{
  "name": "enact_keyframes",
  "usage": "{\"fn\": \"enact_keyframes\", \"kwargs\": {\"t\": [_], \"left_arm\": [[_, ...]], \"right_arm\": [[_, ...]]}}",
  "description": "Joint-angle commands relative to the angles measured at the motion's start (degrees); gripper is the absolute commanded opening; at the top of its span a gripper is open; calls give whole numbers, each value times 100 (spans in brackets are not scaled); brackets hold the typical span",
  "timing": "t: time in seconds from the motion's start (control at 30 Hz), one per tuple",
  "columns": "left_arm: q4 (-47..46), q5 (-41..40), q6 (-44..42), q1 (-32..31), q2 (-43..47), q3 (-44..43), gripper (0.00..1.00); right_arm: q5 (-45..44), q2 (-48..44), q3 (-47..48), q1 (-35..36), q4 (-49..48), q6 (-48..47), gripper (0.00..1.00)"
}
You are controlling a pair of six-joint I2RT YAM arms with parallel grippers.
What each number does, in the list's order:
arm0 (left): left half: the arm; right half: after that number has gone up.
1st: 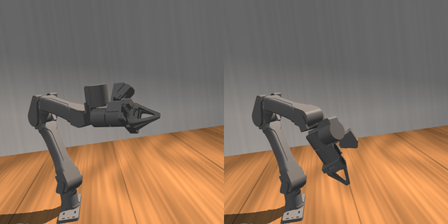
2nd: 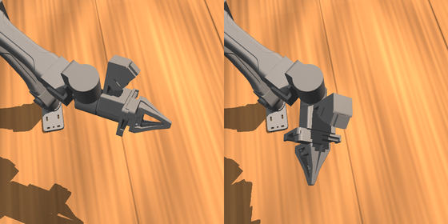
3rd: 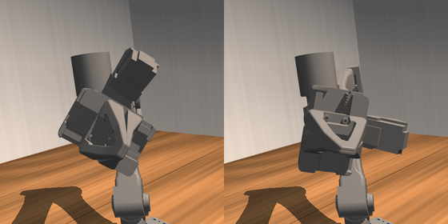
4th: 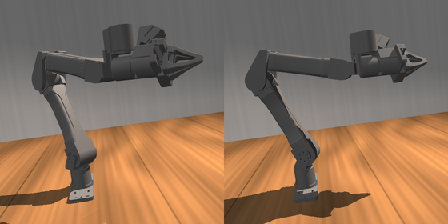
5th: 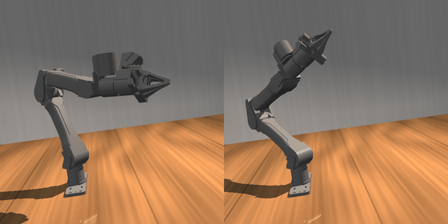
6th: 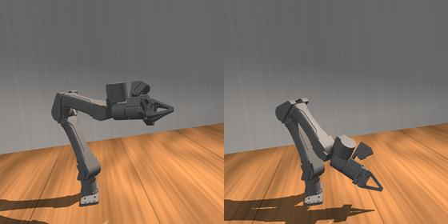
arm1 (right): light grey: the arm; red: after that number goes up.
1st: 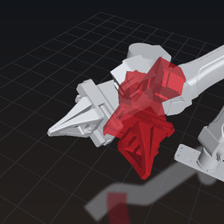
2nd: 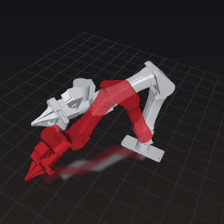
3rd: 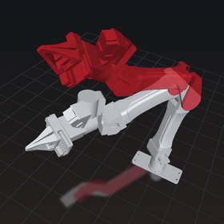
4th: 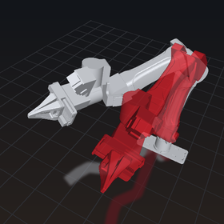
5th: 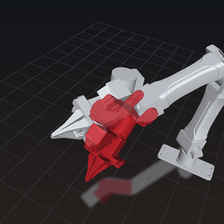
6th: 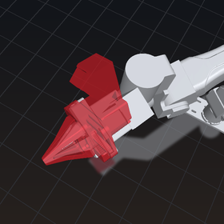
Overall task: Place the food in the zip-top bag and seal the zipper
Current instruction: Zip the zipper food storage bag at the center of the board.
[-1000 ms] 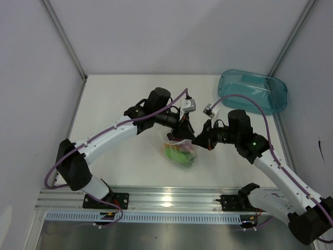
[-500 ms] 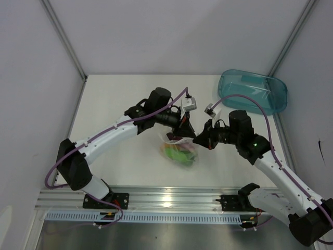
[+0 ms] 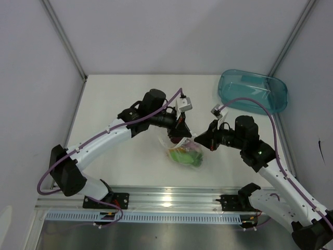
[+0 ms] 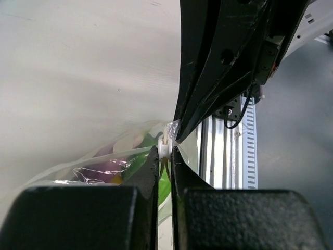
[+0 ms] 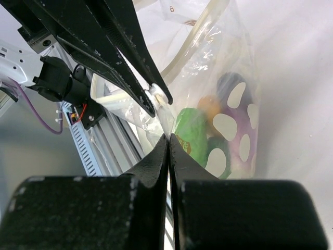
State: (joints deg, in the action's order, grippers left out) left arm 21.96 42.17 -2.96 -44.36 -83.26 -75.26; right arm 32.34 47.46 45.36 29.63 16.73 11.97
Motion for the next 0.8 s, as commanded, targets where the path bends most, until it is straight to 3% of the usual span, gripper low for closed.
{"fn": "enact_keyframes", "kwargs": {"t": [0.0, 0.17, 0.2, 0.23, 0.3, 0.5, 0.57, 0.6, 0.63, 0.7, 0.73, 0.77], "left_arm": [[20, 52, -38, 156, 328, 152, 1], [19, 625, -29, 156, 311, -49, 1], [45, 712, -29, 156, 311, -67, 1], [54, 757, -46, 156, 311, -120, 1], [72, 810, -47, 156, 328, -146, 1], [81, 977, -55, 147, 390, -173, 1], [72, 1003, -55, 156, 407, -173, 1], [72, 1012, -47, 156, 416, -164, 1], [63, 1012, -47, 156, 425, -173, 1], [54, 1030, -55, 156, 416, -173, 1], [54, 1021, -29, 156, 416, -173, 1], [46, 1038, -29, 156, 408, -199, 1]], "right_arm": [[-53, -132, -28, -62, -65, 78, 0], [1158, 673, 200, -45, 181, -185, 2], [1283, 825, 384, 7, 234, -247, 11], [1092, 948, 516, 86, 478, -413, 31], [1011, 1202, 797, 289, 708, -633, 44], [1301, 1371, 948, 316, 358, -555, 52], [1328, 1397, 878, 316, 235, -450, 51], [1319, 1397, 843, 324, 69, -406, 45], [1293, 1380, 738, 333, -20, -353, 37], [1293, 1345, 632, 342, -318, -186, 8], [1301, 1336, 597, 351, -372, -151, 0], [1345, 1344, 527, 359, -433, -125, 0]]}}
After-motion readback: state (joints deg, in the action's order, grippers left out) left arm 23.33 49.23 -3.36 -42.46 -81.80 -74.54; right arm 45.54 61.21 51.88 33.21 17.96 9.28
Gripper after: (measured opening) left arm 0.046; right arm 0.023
